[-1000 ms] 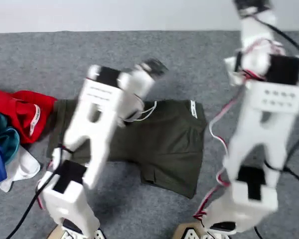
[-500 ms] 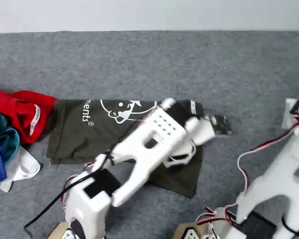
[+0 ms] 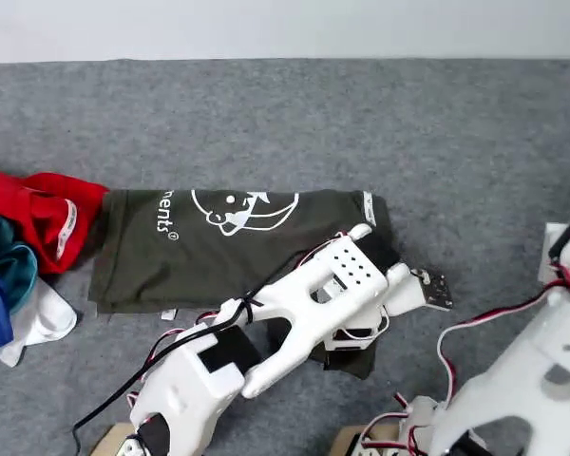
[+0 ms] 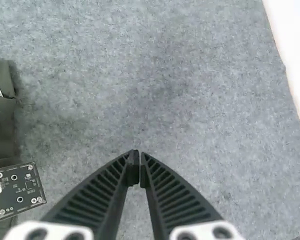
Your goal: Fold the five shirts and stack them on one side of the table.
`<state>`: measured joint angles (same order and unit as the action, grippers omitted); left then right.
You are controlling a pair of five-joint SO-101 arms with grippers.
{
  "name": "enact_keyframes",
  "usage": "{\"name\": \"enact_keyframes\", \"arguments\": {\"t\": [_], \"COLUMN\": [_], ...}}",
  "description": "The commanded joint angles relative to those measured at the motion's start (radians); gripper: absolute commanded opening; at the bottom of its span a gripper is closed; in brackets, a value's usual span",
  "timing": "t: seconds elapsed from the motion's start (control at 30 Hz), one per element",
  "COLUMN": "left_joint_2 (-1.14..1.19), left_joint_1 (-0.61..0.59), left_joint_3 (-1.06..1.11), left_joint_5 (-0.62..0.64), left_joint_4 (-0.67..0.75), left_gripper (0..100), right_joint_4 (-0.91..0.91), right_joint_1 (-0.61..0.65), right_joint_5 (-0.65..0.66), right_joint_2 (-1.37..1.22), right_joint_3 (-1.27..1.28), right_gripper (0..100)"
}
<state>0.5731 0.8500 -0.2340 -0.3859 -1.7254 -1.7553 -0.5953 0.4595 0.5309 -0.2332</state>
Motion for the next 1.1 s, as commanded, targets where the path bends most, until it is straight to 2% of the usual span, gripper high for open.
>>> {"name": "enact_keyframes", "arguments": {"t": [0.0, 0.33, 0.53, 0.6, 0.8, 1.07], "left_joint_2": [0.015, 0.158, 0.161, 0.157, 0.078, -0.012], "left_joint_1": [-0.006, -0.046, -0.037, -0.031, 0.008, -0.135], "left_joint_3": [-0.004, -0.022, -0.021, -0.024, -0.048, -0.07], "left_joint_5": [0.003, 0.044, 0.046, 0.041, 0.043, -0.006], "left_joint_4": [0.006, 0.089, 0.121, 0.118, 0.058, 0.066], "left_gripper": [21, 18, 5, 0, 1, 1], "right_joint_4": [-0.039, -0.039, -0.039, -0.039, -0.039, -0.039], "right_joint_1": [-0.015, -0.015, -0.012, -0.013, -0.013, -0.012], "right_joint_5": [0.009, 0.009, 0.009, 0.009, 0.009, 0.009], "right_joint_2": [0.039, 0.074, 0.079, 0.079, 0.088, 0.087], "right_joint_3": [0.002, 0.002, 0.002, 0.002, 0.002, 0.003], "right_gripper": [1.5, 1.5, 1.5, 1.5, 1.5, 1.5]}}
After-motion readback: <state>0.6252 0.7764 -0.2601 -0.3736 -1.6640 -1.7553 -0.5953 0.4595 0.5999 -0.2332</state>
